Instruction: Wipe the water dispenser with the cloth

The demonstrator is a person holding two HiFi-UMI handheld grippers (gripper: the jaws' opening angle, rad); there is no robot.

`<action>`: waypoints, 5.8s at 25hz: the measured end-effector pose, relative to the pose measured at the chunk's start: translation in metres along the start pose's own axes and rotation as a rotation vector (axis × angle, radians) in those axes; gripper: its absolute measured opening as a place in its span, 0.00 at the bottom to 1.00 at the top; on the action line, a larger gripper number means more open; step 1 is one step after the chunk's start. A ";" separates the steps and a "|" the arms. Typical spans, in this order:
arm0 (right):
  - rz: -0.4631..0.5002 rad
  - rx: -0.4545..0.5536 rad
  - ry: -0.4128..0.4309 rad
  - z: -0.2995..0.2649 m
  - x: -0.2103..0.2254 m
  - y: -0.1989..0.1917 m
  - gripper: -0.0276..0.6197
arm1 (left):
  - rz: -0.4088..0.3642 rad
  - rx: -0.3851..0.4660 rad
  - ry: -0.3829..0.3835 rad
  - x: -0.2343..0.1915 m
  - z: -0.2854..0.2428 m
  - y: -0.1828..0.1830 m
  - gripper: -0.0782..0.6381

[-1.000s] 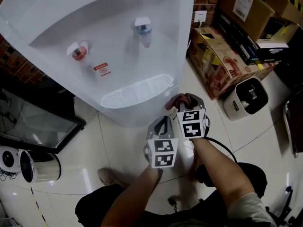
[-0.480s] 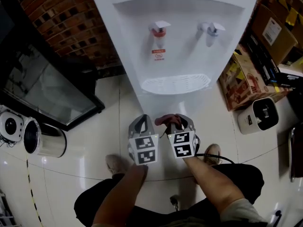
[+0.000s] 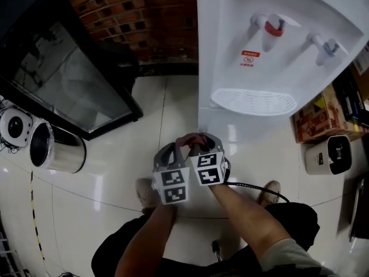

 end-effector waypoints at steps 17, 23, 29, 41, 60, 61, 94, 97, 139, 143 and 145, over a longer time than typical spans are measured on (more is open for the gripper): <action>-0.098 -0.008 -0.085 -0.006 0.029 -0.007 0.12 | -0.039 -0.026 -0.084 0.029 -0.025 -0.010 0.11; -0.113 -0.002 -0.118 0.008 0.049 -0.012 0.12 | -0.062 -0.007 -0.120 0.052 -0.023 0.002 0.11; -0.138 -0.003 -0.144 0.018 0.071 -0.019 0.12 | -0.083 0.004 -0.160 0.080 -0.022 0.011 0.11; -0.244 -0.042 -0.289 0.047 0.149 -0.055 0.12 | -0.132 0.005 -0.232 0.130 -0.029 0.019 0.11; -0.338 -0.012 -0.329 0.072 0.238 -0.098 0.12 | -0.256 -0.028 -0.425 0.246 -0.052 0.017 0.11; -0.340 -0.008 -0.330 0.074 0.239 -0.099 0.12 | -0.253 -0.027 -0.427 0.248 -0.053 0.017 0.11; -0.321 -0.159 0.029 -0.086 0.031 -0.088 0.12 | -0.042 -0.124 -0.055 0.009 -0.081 -0.048 0.11; -0.301 -0.165 0.034 -0.086 0.034 -0.089 0.12 | -0.044 -0.130 -0.059 0.011 -0.085 -0.050 0.11; -0.327 -0.177 -0.267 0.038 0.257 -0.153 0.12 | -0.202 -0.099 -0.331 0.221 -0.078 -0.003 0.11; -0.223 -0.064 -0.259 0.091 0.299 -0.076 0.12 | -0.197 0.040 -0.341 0.226 -0.047 0.061 0.11; -0.157 -0.004 -0.257 0.132 0.312 -0.035 0.12 | -0.198 0.109 -0.345 0.233 -0.020 0.093 0.11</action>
Point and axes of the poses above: the fingertips, and each gripper's own axes: z backward along the fingers, x to its right, y out of its top, the point moved 8 cm from there along z, backward along the fingers, and after that the axes turned 9 degrees about -x, right-handed, at the moved point
